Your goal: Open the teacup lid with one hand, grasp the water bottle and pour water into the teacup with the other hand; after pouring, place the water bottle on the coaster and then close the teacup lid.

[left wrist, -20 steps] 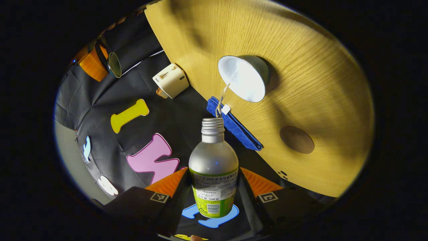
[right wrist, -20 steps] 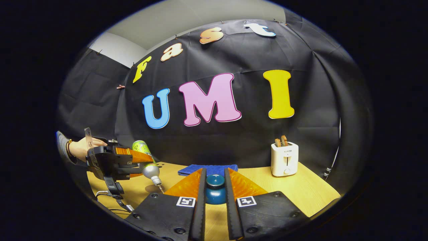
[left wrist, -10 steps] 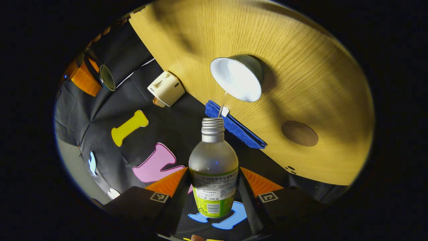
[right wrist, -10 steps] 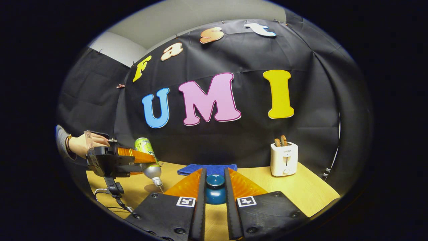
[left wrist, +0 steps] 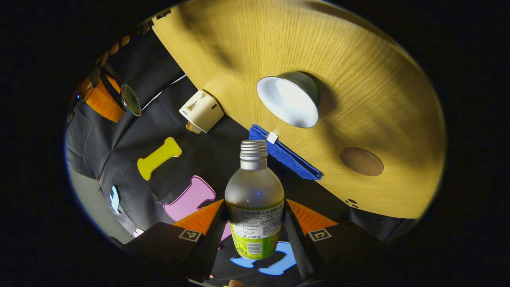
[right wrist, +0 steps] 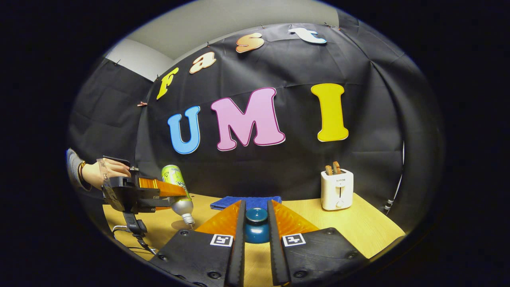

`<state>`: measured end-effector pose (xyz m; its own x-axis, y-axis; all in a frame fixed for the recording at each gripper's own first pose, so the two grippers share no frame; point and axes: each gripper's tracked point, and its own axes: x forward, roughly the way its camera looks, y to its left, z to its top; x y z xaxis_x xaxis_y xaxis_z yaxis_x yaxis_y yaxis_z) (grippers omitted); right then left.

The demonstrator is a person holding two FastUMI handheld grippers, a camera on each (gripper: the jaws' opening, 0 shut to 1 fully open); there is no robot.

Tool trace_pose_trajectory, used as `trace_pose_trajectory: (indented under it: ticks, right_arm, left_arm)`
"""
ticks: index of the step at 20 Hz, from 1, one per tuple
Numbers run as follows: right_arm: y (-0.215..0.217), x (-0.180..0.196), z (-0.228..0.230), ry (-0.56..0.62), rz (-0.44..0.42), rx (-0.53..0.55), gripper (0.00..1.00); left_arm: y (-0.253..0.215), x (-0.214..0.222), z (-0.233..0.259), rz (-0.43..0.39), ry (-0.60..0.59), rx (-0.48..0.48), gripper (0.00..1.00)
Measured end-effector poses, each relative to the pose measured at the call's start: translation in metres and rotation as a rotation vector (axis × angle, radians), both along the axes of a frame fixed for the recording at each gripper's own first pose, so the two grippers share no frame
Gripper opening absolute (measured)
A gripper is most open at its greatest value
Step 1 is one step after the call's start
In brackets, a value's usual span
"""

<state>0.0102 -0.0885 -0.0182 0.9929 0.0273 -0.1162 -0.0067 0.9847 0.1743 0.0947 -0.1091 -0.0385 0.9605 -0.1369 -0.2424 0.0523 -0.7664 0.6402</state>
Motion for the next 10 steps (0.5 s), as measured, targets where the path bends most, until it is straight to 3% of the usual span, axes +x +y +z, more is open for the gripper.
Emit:
trace_pose_trajectory:
  ticks: [4,10]
  right_arm:
    - [0.001,0.000,-0.001,0.004,0.001,-0.002,0.31]
    - [-0.001,0.001,-0.002,0.004,-0.003,0.002,0.30]
  left_arm:
    - [0.011,-0.001,-0.013,0.051,0.046,-0.106,0.82]
    - [0.038,-0.004,-0.036,0.244,0.168,-0.536,0.81]
